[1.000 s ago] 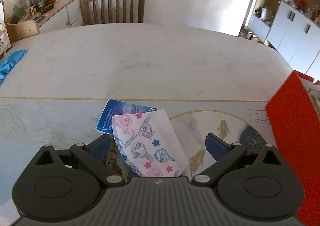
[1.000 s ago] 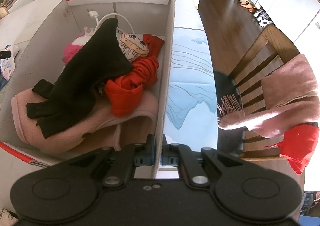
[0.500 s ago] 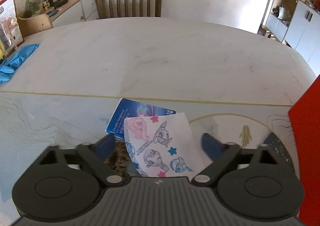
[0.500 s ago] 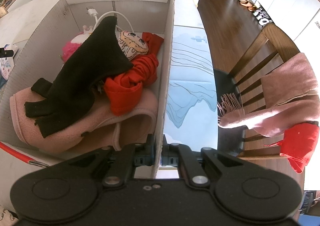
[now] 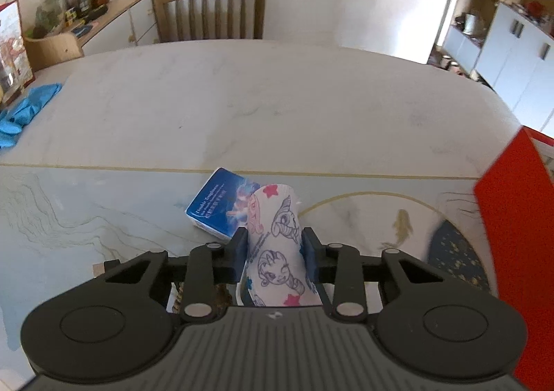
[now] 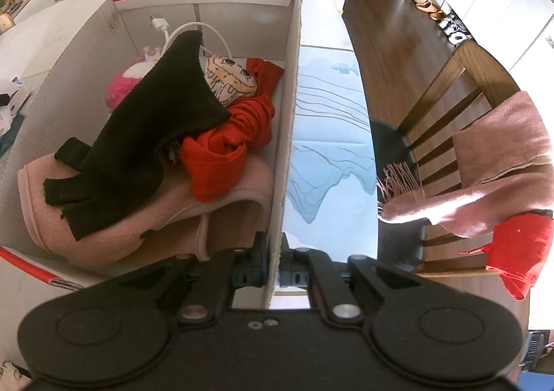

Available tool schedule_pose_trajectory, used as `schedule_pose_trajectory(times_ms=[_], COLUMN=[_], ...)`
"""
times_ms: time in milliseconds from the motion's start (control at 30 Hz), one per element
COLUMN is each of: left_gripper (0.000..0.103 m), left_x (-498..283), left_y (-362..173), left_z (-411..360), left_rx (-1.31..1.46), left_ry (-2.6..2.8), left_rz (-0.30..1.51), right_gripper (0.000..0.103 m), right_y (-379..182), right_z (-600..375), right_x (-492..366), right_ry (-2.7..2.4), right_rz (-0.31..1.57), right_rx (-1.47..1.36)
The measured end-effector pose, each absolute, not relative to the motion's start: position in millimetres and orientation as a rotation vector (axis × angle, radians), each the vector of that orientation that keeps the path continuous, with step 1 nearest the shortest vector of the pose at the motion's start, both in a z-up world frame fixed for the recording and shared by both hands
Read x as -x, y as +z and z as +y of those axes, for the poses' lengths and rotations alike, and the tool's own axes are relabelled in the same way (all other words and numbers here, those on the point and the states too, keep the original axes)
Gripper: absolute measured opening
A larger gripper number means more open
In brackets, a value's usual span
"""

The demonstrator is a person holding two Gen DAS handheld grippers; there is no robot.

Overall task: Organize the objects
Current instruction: 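Carry the pouch with the left gripper into the box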

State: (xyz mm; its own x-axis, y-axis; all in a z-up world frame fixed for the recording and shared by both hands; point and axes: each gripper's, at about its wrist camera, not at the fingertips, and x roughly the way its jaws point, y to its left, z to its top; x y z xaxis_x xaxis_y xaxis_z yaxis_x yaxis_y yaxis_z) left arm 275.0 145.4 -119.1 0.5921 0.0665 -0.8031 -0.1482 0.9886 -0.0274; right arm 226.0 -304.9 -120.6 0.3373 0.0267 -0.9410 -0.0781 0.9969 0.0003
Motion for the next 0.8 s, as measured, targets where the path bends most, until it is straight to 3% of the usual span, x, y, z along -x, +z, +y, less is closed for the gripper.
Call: schedule_pose_trajectory(times_ms=[300,800], left_gripper=[0.023,0.022], left_x=[-249,-221], left_y=[-91,-36], left_z=[144,78], left_rx=[0.133,0.178], left_ry=[0.017,-0.257], left_rz=[0.902,0.869], right_gripper=[0.004,0.004], right_y=[-118,-119], right_z=[-305,-305], right_x=[-225,-224], right_ry=[0.075,0.082], right_rz=[1.215,1.205], right_rx=[0.042,0.047])
